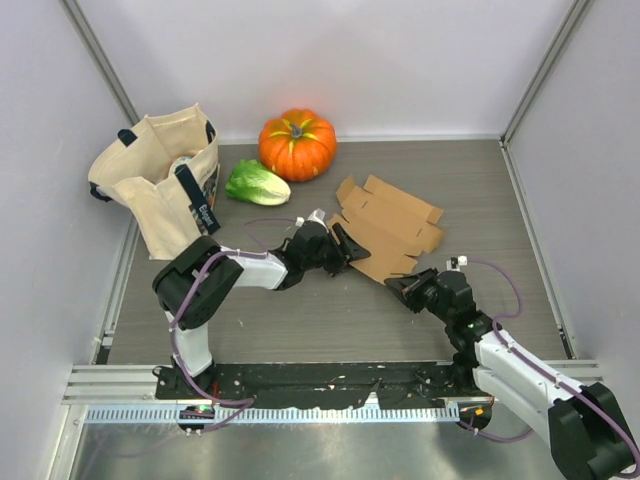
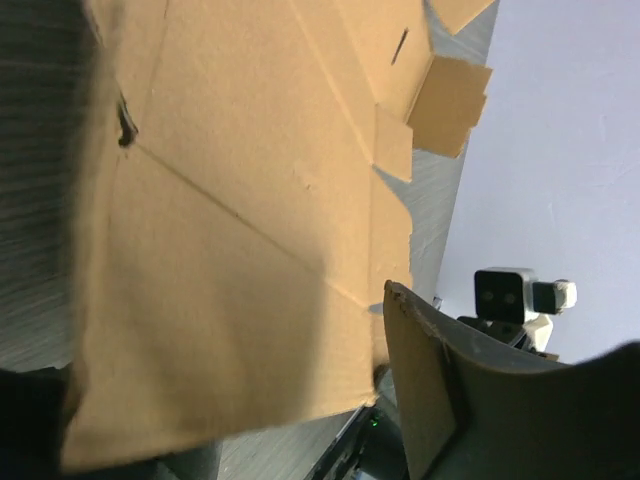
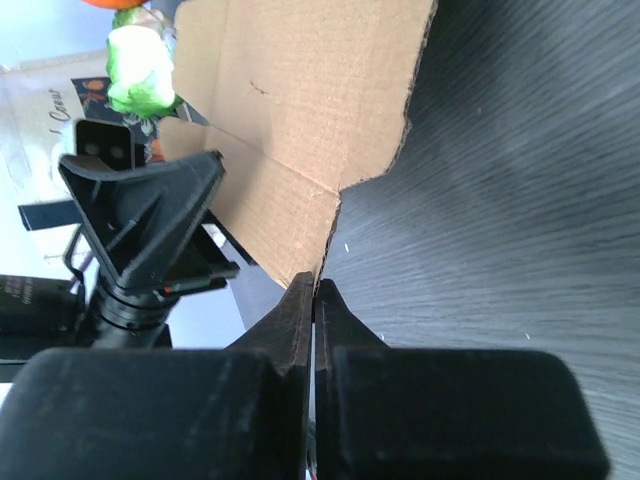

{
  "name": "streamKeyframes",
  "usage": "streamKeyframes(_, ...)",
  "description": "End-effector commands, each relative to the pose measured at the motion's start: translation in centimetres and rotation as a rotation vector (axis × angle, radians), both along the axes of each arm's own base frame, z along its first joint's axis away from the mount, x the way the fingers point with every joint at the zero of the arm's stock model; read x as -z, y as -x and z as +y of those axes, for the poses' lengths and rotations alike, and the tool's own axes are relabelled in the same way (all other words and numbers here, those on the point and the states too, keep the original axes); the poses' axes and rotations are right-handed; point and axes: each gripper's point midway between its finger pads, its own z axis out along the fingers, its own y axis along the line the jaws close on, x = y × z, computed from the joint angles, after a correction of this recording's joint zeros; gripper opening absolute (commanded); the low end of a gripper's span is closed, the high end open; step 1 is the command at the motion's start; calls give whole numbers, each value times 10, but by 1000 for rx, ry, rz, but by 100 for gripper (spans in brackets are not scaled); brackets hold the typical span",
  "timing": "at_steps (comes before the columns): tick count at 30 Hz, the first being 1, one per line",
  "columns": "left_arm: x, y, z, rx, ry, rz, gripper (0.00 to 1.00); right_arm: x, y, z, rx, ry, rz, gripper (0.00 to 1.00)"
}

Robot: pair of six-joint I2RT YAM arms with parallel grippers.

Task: Fold the paper box

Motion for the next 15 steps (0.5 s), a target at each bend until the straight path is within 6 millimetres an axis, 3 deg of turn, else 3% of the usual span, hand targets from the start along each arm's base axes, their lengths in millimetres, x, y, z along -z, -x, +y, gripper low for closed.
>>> streamKeyframes(1, -13, -14, -8, 7, -15, -83, 57, -4, -2, 3, 25, 8, -21, 1)
streamKeyframes(11, -22, -20, 22, -1, -226, -188, 9, -20, 3, 18, -112, 123, -144, 2)
streamKeyframes(13, -25, -23, 30, -20, -270, -212, 1, -25, 4, 19, -139, 148, -165, 11)
streamKeyframes(15, -30, -23, 40, -20, -321, -240, 0, -34, 3, 19, -175, 214, -208, 19)
